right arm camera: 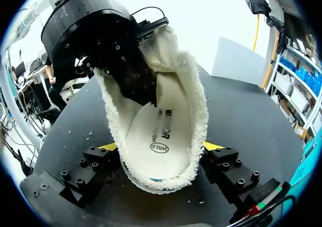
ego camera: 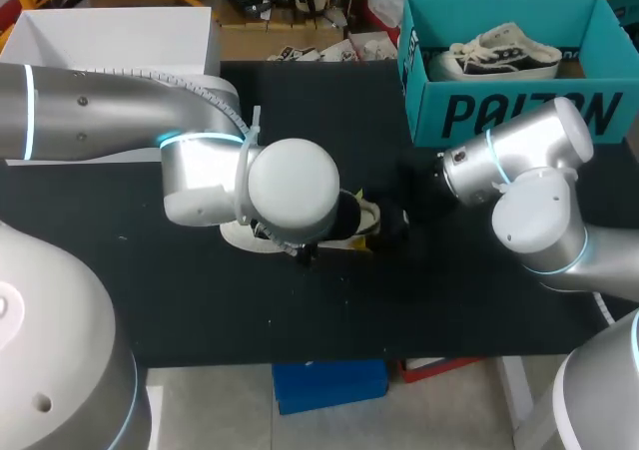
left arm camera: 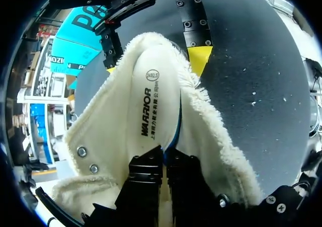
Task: Take the shoe out of the shoebox, open the shoe tongue, remove and reinsert the insole, then place the shoe into the shoebox
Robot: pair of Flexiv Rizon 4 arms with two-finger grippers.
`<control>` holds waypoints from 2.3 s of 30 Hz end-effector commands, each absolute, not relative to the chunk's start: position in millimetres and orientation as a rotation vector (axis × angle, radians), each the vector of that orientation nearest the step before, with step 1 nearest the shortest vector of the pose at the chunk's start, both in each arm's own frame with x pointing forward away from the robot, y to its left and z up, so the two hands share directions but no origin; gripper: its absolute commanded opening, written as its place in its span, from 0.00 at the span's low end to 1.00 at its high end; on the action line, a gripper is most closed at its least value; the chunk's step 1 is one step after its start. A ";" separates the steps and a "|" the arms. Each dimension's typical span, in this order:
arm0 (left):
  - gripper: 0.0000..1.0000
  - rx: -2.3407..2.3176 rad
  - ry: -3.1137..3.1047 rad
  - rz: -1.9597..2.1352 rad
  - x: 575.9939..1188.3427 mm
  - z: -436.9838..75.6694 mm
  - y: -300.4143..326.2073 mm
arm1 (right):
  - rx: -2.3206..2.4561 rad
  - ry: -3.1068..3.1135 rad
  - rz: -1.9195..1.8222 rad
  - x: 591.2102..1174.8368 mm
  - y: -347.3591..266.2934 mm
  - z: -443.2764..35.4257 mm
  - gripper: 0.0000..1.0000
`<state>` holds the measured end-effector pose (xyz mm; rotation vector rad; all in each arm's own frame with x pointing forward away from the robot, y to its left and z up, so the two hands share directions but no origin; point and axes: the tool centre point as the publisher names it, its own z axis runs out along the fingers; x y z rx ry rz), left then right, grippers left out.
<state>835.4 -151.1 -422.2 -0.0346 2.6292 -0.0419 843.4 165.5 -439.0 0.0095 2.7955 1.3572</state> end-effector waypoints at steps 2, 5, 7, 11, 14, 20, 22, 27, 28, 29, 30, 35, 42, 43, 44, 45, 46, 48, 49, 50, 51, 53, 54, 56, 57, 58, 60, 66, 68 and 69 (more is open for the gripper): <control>0.00 -0.034 2.699 -0.064 847.6 -438.0 -148.4 | 0.010 2.797 1.355 842.7 166.0 -440.6 0.00; 0.00 -0.036 2.760 -0.080 846.3 -437.9 -147.5 | 0.010 2.797 1.355 842.7 166.0 -440.6 0.00; 0.00 -0.027 2.794 -0.087 845.8 -438.0 -147.2 | 0.010 2.797 1.355 842.7 166.0 -440.6 0.00; 0.00 0.029 2.869 -0.105 841.6 -439.7 -148.7 | 0.010 2.797 1.355 842.7 166.0 -440.6 0.00; 0.00 0.038 2.935 -0.141 840.3 -438.4 -149.1 | 0.010 2.797 1.355 842.7 166.0 -440.6 0.00; 0.00 0.112 3.057 -0.239 835.0 -432.5 -151.9 | 0.010 2.797 1.355 842.7 166.0 -440.6 0.00; 0.00 0.125 3.077 -0.265 833.3 -430.8 -152.9 | 0.010 2.797 1.355 842.7 166.0 -440.6 0.00; 0.00 0.130 3.123 -0.334 831.6 -426.3 -154.3 | 0.010 2.797 1.355 842.7 166.0 -440.6 0.00; 0.00 0.133 3.127 -0.338 831.2 -425.3 -154.4 | 0.010 2.797 1.355 842.7 166.0 -440.6 0.00; 0.00 0.134 3.135 -0.351 830.9 -424.4 -154.9 | 0.010 2.797 1.355 842.7 166.0 -440.6 0.00; 0.00 0.137 3.144 -0.363 830.7 -423.3 -155.1 | 0.010 2.797 1.355 842.7 166.0 -440.6 0.00; 0.00 0.145 3.172 -0.406 831.6 -416.9 -156.4 | 0.010 2.797 1.355 842.7 166.0 -440.6 0.00; 0.00 0.158 3.178 -0.433 832.9 -406.5 -158.8 | 0.010 2.797 1.355 842.7 166.0 -440.6 0.00; 0.00 0.160 3.177 -0.434 832.9 -405.4 -159.4 | 0.010 2.797 1.355 842.7 166.0 -440.6 0.00; 0.00 0.167 3.176 -0.439 833.0 -404.3 -159.9 | 0.010 2.797 1.355 842.7 166.0 -440.6 0.00; 0.00 0.168 3.175 -0.440 833.1 -403.1 -160.2 | 0.010 2.797 1.355 842.7 166.0 -440.6 0.00; 0.00 0.168 3.175 -0.442 833.1 -402.2 -160.4 | 0.010 2.797 1.355 842.7 166.0 -440.6 0.00; 0.00 0.170 3.174 -0.452 833.2 -400.4 -160.8 | 0.010 2.797 1.355 842.7 166.0 -440.6 0.00; 0.00 0.170 3.173 -0.454 833.2 -399.6 -161.1 | 0.010 2.797 1.355 842.7 166.0 -440.6 0.00; 0.00 0.170 3.172 -0.461 833.2 -398.9 -161.4 | 0.010 2.797 1.355 842.7 166.0 -440.6 0.00; 0.00 0.169 3.171 -0.466 833.3 -398.1 -161.7 | 0.010 2.797 1.355 842.7 166.0 -440.6 0.00; 0.00 0.168 3.169 -0.478 833.0 -396.6 -162.2 | 0.010 2.797 1.355 842.7 166.0 -440.6 0.00; 0.00 0.168 3.169 -0.481 832.9 -395.8 -162.2 | 0.010 2.797 1.355 842.7 166.0 -440.6 0.00; 0.00 0.166 3.168 -0.487 832.8 -394.9 -162.2 | 0.010 2.797 1.355 842.7 166.0 -440.6 0.00; 0.00 0.165 3.169 -0.493 832.8 -394.7 -162.1 | 0.010 2.797 1.355 842.7 166.0 -440.6 0.00; 0.00 0.163 3.170 -0.496 832.8 -394.5 -161.7 | 0.010 2.797 1.355 842.7 166.0 -440.6 0.00; 0.00 0.161 3.170 -0.499 832.9 -394.4 -161.1 | 0.010 2.797 1.355 842.7 166.0 -440.6 0.00; 0.00 0.148 3.176 -0.513 833.6 -394.7 -158.9 | 0.010 2.797 1.355 842.7 166.0 -440.6 0.00; 0.00 0.147 3.176 -0.516 834.0 -394.0 -158.6 | 0.010 2.797 1.355 842.7 166.0 -440.6 0.00; 0.00 0.146 3.177 -0.519 834.2 -393.2 -158.5 | 0.010 2.797 1.355 842.7 166.0 -440.6 0.00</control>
